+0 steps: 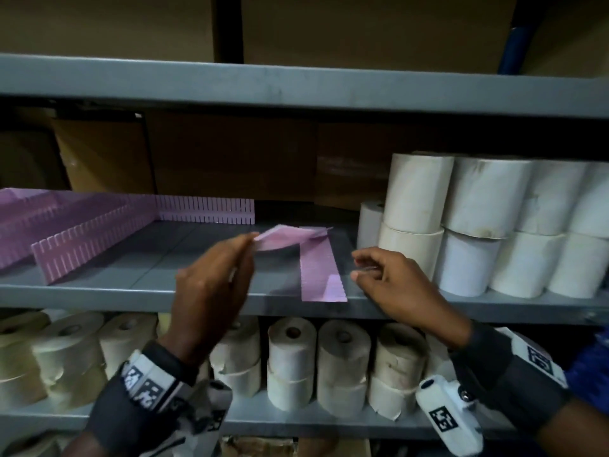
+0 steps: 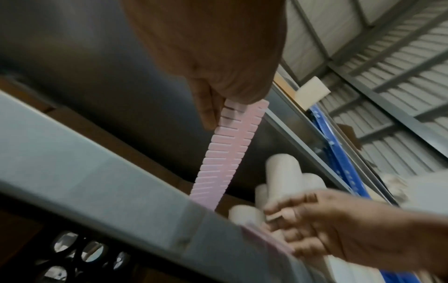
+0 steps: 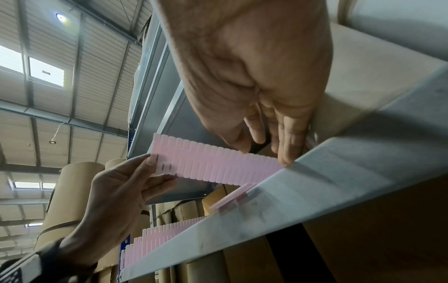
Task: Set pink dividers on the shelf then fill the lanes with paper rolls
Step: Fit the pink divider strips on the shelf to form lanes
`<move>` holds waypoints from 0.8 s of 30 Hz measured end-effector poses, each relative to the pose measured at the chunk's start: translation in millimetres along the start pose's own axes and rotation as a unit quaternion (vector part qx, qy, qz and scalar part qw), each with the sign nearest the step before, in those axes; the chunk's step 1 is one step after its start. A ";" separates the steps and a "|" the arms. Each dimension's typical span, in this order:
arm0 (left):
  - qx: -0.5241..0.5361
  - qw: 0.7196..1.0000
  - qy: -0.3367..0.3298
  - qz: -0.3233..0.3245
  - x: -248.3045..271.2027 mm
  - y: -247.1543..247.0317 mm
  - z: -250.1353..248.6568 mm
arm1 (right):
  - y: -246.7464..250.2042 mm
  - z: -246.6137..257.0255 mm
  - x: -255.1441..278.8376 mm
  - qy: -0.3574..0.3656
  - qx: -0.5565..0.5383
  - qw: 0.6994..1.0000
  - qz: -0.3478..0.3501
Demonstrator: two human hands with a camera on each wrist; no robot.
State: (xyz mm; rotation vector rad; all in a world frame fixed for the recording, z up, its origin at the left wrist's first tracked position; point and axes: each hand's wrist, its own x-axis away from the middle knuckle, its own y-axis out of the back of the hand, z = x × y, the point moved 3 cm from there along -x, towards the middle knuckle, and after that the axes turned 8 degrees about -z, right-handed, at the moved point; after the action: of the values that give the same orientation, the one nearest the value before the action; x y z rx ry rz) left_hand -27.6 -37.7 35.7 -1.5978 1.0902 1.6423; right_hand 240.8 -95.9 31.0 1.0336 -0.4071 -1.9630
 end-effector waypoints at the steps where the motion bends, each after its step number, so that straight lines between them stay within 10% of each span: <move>1: -0.013 0.999 0.012 -0.027 -4.0 6.1 8.8 | -1.8 2.6 -2.5 -0.007 0.001 1.000 -0.001; 12: 0.168 0.949 0.230 -0.133 -12.9 51.6 63.7 | -22.5 17.6 -41.2 -0.071 -0.007 0.997 0.006; 24: 0.203 0.910 0.328 -0.149 -18.3 107.6 113.1 | -32.9 57.8 -80.9 -0.076 -0.188 0.979 -0.022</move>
State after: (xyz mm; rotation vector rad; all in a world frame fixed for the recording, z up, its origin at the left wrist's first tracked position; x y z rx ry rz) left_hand -174.8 10.1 63.1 -1.9437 1.3136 0.6153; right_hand 200.7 -17.1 87.2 0.6578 -0.0871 -2.0638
